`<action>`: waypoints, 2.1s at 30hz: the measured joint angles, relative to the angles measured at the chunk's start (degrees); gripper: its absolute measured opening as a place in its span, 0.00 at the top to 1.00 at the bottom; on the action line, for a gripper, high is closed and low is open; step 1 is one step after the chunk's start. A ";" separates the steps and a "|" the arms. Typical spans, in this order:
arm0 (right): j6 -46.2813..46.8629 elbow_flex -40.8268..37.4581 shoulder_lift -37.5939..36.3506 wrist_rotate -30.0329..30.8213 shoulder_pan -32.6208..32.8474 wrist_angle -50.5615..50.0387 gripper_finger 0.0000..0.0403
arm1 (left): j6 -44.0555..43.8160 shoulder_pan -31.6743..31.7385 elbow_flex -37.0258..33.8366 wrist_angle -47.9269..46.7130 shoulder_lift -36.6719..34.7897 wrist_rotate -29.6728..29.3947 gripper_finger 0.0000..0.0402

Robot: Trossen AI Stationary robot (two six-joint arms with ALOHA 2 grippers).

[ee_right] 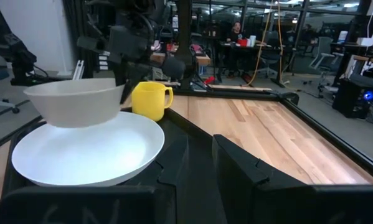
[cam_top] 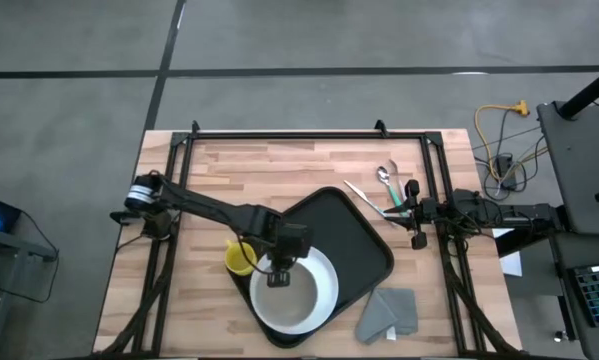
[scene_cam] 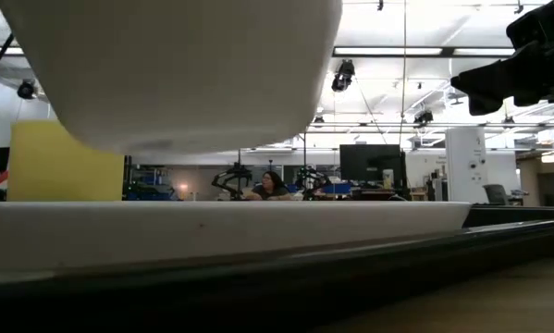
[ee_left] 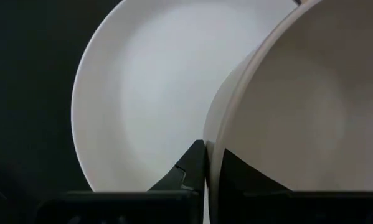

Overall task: Set up tray
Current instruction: Put the gray bowl on the white plate

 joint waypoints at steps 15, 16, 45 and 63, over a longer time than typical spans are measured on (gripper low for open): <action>0.00 0.00 0.00 0.00 0.02 0.00 0.83 | -0.39 1.18 -7.03 8.74 0.11 0.03 1.00; 0.00 0.00 0.00 0.00 0.02 0.00 0.83 | -0.49 1.18 -7.29 9.58 0.11 0.02 1.00; 0.00 -0.01 -0.02 0.00 0.01 0.00 0.83 | -1.56 1.14 -9.20 13.70 0.11 0.02 0.99; 0.00 0.00 -0.02 0.00 0.02 0.00 0.83 | -1.56 1.14 -9.20 13.66 0.11 0.02 0.97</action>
